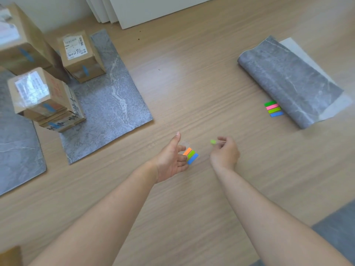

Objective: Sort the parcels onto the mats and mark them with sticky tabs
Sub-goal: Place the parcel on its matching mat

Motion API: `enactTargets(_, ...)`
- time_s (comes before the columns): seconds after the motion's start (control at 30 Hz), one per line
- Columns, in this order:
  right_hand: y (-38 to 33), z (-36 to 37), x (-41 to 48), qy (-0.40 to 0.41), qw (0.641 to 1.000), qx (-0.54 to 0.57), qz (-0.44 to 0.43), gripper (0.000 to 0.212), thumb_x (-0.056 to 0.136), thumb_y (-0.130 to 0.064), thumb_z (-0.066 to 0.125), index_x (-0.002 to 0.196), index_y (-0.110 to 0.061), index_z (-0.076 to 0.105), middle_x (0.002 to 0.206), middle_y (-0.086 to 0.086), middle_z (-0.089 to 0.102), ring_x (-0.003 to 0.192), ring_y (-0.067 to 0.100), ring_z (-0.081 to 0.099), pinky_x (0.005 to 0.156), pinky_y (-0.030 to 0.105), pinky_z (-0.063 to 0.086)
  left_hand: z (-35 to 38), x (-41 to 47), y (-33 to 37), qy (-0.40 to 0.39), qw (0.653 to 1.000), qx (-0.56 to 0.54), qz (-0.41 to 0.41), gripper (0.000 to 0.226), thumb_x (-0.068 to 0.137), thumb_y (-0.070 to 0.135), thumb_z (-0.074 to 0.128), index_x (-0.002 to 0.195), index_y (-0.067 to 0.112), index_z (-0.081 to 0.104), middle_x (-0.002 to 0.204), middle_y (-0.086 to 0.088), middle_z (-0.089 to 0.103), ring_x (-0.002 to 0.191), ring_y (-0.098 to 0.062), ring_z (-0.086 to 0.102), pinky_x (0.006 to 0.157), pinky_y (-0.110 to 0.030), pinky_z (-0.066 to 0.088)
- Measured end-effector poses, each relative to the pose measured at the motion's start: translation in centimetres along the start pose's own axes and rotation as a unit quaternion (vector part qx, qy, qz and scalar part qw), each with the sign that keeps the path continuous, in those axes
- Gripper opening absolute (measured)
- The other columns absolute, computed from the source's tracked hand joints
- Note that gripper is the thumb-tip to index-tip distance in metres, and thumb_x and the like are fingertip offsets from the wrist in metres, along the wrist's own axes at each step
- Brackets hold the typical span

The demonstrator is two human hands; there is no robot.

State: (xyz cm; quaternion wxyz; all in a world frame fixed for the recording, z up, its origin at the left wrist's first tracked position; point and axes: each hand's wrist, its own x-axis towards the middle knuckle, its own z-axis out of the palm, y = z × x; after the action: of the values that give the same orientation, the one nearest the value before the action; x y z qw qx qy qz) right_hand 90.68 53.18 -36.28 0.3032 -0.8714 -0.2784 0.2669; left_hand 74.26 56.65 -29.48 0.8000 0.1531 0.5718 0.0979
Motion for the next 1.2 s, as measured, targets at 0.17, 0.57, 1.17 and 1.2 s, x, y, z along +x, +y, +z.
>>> enactTargets(0.17,-0.8,-1.3,-1.3,-0.013,0.985,0.175,0.000,0.019,0.094,-0.009,0.062,0.106,-0.023,0.066,0.078,-0.006,0.067,0.071,0.019,0.073,0.078,0.044,0.061,-0.1,-0.9,-0.3,0.025,0.999,-0.004,0.041,0.079,0.099,0.065,0.035,0.150,0.005,0.039,0.149,-0.029,0.042,0.140,-0.035,0.044,0.111,-0.040,0.043)
enactTargets(0.57,-8.2,-3.8,-12.2,-0.083,0.949,0.168,-0.253,0.011,0.082,-0.008,0.079,0.083,-0.018,0.078,0.075,-0.011,0.074,0.071,0.002,0.071,0.071,0.020,0.054,-5.8,-11.7,-0.4,0.182,0.928,0.205,0.252,0.015,0.088,0.017,0.075,0.094,0.003,0.077,0.091,-0.007,0.070,0.084,-0.018,0.064,0.091,-0.035,0.058)
enactTargets(1.17,-7.2,-6.5,-30.3,-0.178,0.777,0.118,-0.592,0.018,0.078,0.006,0.080,0.089,-0.008,0.080,0.093,0.002,0.073,0.076,0.014,0.070,0.071,0.028,0.059,-11.3,-28.6,-13.5,0.244,0.905,0.051,0.345,0.012,0.083,0.011,0.079,0.083,0.001,0.073,0.080,-0.007,0.070,0.077,-0.019,0.071,0.081,-0.032,0.062)
enactTargets(1.2,-6.7,-6.5,-31.1,-0.195,0.773,0.113,-0.593,0.022,0.080,0.007,0.078,0.095,-0.008,0.080,0.097,0.002,0.073,0.078,0.014,0.069,0.073,0.028,0.060,-11.7,-29.2,-14.8,0.259,0.899,0.049,0.349,0.010,0.083,0.010,0.078,0.080,0.004,0.070,0.078,-0.006,0.068,0.075,-0.019,0.070,0.079,-0.032,0.062)
